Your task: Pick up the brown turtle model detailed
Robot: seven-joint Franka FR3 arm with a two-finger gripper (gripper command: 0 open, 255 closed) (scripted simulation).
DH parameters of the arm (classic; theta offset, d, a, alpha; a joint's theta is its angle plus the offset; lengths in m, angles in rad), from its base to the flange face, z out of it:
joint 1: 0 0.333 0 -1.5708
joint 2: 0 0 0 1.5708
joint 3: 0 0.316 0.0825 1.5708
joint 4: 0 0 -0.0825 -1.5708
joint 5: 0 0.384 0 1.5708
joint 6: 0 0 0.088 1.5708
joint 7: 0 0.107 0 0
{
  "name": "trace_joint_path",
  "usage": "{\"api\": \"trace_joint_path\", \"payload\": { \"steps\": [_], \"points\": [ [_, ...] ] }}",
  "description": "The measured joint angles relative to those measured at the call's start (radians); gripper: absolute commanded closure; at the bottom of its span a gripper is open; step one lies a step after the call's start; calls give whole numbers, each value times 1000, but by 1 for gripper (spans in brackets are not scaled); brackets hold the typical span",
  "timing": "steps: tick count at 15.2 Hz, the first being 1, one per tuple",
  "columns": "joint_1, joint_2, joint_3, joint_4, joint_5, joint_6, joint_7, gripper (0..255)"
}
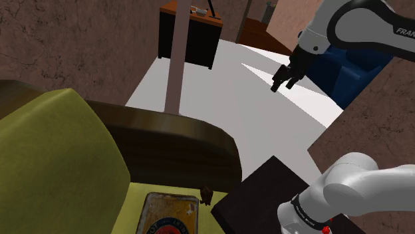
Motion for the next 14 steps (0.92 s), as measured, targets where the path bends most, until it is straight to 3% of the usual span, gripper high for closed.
{"api": "trace_joint_path", "payload": {
  "steps": [5,14],
  "points": [
    [3,-32,40,-94,32,42,78,0],
    [41,-72,178,-317,164,178,317,0]
  ]
}}
